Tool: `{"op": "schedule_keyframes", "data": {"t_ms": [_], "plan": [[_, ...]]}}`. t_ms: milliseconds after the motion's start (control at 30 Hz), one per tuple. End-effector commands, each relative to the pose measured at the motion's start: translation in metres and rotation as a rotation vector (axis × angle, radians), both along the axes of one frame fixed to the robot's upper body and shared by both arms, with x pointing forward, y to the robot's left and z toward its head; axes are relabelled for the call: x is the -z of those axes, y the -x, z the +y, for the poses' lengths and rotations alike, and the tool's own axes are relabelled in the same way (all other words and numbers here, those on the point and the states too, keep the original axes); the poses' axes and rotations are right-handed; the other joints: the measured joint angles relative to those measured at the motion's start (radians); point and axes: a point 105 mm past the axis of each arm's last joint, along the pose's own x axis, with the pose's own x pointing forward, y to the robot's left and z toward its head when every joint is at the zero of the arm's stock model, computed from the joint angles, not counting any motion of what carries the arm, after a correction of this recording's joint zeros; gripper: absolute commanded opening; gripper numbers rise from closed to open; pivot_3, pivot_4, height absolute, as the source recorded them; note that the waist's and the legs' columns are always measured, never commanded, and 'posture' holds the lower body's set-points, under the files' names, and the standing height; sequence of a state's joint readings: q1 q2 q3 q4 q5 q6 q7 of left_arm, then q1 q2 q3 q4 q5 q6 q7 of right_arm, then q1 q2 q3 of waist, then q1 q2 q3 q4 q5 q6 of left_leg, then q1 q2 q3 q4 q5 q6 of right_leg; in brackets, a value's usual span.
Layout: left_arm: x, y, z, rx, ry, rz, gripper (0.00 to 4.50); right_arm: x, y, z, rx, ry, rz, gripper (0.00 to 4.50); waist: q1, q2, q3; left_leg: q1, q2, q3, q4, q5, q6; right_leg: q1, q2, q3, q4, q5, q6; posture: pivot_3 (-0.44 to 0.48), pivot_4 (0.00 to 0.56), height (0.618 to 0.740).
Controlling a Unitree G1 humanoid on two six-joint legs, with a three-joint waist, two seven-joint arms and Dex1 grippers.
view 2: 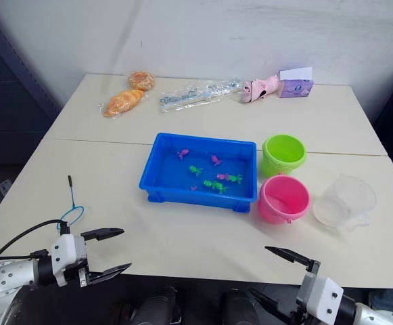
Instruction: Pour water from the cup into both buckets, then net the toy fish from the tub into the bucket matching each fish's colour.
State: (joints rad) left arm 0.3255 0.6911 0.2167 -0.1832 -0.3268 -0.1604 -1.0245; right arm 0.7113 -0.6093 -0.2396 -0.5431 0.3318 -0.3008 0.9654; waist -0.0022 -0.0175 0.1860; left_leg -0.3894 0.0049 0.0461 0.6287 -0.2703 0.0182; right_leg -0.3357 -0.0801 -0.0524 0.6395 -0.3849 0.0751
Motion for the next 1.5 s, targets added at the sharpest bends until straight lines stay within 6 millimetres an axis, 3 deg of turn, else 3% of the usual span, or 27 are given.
{"op": "schedule_keyframes", "data": {"t_ms": [33,233,367,533,633,767,900,1033,1333,1500], "plan": [[-0.016,-0.002,0.000,0.005,0.016,-0.021,4.45,-0.011,-0.006,0.001,0.025,-0.049,-0.067,4.50,-0.001,0.000,0.000,0.000,0.000,0.000,0.000,0.000,0.000,0.000,0.000,0.000,0.000,0.000,0.000,0.000,0.150,0.740],[-0.067,-0.005,-0.036,0.229,0.177,0.126,4.45,-0.029,-0.020,-0.019,0.256,-0.186,-0.105,4.50,0.006,0.000,0.000,0.000,0.001,-0.001,0.001,0.000,-0.001,0.000,0.000,0.000,0.002,0.000,0.000,0.000,0.150,0.740],[-0.095,-0.013,-0.064,0.353,0.221,0.098,4.45,-0.030,-0.010,-0.044,0.476,-0.215,-0.131,4.50,0.005,0.005,-0.001,0.000,0.000,-0.001,0.001,0.000,-0.001,0.001,0.000,0.000,0.001,0.000,0.000,0.000,0.150,0.740],[-0.112,-0.020,-0.094,0.469,0.257,0.052,4.45,-0.026,0.013,-0.107,0.956,-0.331,-0.210,4.50,-0.006,0.008,-0.003,0.001,0.000,0.001,0.000,0.001,-0.003,0.001,0.001,0.001,0.003,0.000,0.000,0.000,0.150,0.740],[-0.119,-0.027,-0.105,0.485,0.300,0.038,4.45,-0.013,0.027,-0.133,1.176,-0.388,-0.218,4.50,-0.006,0.008,-0.004,0.002,0.000,0.002,0.000,0.001,-0.003,0.000,0.001,0.002,0.004,0.000,0.000,0.000,0.150,0.740],[-0.125,-0.040,-0.119,0.484,0.351,0.042,4.45,-0.005,0.018,-0.155,1.323,-0.447,-0.213,4.50,-0.011,0.010,-0.005,0.002,0.000,0.002,-0.001,0.001,-0.003,-0.001,0.001,0.004,0.004,0.000,0.000,0.000,0.150,0.740],[-0.130,-0.047,-0.131,0.489,0.374,0.015,4.45,-0.002,0.001,-0.170,1.380,-0.492,-0.165,4.50,-0.014,0.012,-0.006,0.002,0.000,0.003,0.000,0.002,-0.003,-0.001,0.001,0.004,0.006,0.000,0.000,0.000,0.150,0.740],[-0.127,-0.048,-0.138,0.495,0.373,0.010,4.45,0.000,-0.022,-0.164,1.309,-0.450,-0.124,4.50,-0.014,0.013,-0.006,0.001,0.000,0.003,-0.001,0.004,-0.006,-0.003,0.003,0.004,0.007,-0.001,0.000,0.000,0.150,0.740],[-0.119,-0.047,-0.138,0.486,0.358,0.003,4.45,0.014,-0.048,-0.166,1.320,-0.469,-0.021,4.50,-0.006,0.013,-0.006,0.001,0.000,0.004,0.000,0.004,-0.005,-0.003,0.003,0.005,0.008,-0.001,0.000,0.000,0.150,0.740],[-0.117,-0.047,-0.140,0.480,0.355,-0.005,4.45,0.017,-0.060,-0.181,1.365,-0.483,-0.021,4.50,-0.002,0.013,-0.006,0.001,-0.001,0.004,0.000,0.004,-0.005,-0.003,0.003,0.005,0.008,-0.001,0.000,0.000,0.150,0.740]]}}
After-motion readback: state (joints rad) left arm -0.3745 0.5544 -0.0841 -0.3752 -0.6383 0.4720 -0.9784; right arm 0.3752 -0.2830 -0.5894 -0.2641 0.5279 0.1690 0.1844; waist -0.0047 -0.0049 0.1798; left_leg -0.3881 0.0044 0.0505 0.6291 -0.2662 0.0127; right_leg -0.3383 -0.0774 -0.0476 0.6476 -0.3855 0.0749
